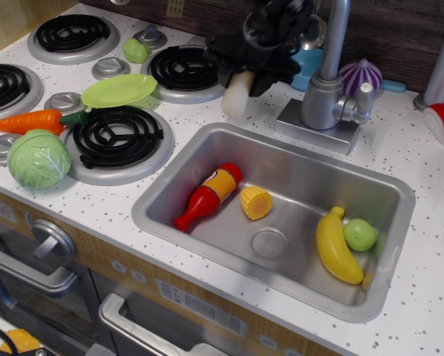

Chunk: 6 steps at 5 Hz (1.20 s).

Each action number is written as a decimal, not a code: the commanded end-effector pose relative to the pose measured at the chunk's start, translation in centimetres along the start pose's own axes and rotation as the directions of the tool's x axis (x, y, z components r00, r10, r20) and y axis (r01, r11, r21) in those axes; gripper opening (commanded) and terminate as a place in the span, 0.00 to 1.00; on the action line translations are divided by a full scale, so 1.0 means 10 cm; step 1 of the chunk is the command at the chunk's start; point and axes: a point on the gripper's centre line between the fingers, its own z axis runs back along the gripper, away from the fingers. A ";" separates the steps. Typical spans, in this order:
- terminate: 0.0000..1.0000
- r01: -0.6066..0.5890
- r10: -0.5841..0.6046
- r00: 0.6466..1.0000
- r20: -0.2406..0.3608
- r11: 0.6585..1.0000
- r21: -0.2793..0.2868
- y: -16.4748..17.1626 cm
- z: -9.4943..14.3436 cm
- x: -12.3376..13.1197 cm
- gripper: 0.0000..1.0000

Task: Put detergent in sink

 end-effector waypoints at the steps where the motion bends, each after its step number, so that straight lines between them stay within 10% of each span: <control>1: 0.00 -0.108 0.108 0.994 -0.003 0.993 0.049 0.03 0.67 -0.06 0.00; 6: 0.00 -0.373 0.367 0.924 -0.106 0.926 -0.050 -0.83 0.45 -1.47 0.00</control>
